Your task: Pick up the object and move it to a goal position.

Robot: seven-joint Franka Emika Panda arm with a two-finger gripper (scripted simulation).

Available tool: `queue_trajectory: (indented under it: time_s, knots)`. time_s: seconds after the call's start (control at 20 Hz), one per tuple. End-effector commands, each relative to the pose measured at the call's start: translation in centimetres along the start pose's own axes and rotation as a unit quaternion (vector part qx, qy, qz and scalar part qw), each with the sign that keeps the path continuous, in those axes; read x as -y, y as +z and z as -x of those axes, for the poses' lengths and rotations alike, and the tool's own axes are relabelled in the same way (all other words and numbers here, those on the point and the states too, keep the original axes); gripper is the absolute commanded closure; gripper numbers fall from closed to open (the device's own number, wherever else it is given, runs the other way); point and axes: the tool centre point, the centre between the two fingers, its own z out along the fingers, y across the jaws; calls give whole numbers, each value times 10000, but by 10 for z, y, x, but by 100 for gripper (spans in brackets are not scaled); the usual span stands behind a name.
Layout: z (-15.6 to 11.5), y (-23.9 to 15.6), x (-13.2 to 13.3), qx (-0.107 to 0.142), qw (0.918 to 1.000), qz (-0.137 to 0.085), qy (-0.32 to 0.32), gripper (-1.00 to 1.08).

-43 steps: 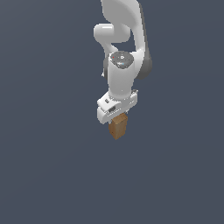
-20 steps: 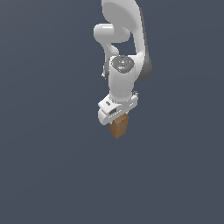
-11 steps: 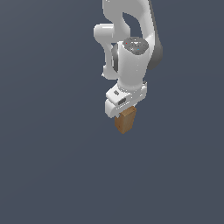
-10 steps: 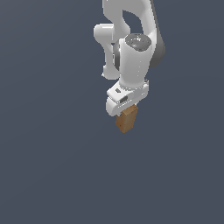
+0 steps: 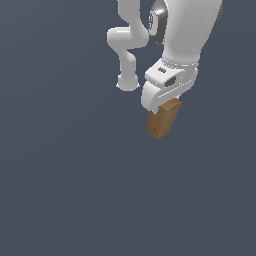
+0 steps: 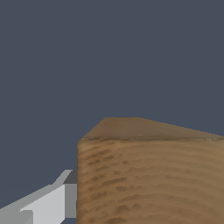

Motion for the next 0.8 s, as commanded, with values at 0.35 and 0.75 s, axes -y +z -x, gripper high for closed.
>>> queue_trajectory:
  time_s: [0.35, 0.75]
  knots:
    - [-29, -95, 46, -42, 10000, 16, 0, 108]
    - [-44, -134, 66, -43, 10000, 14, 1, 108]
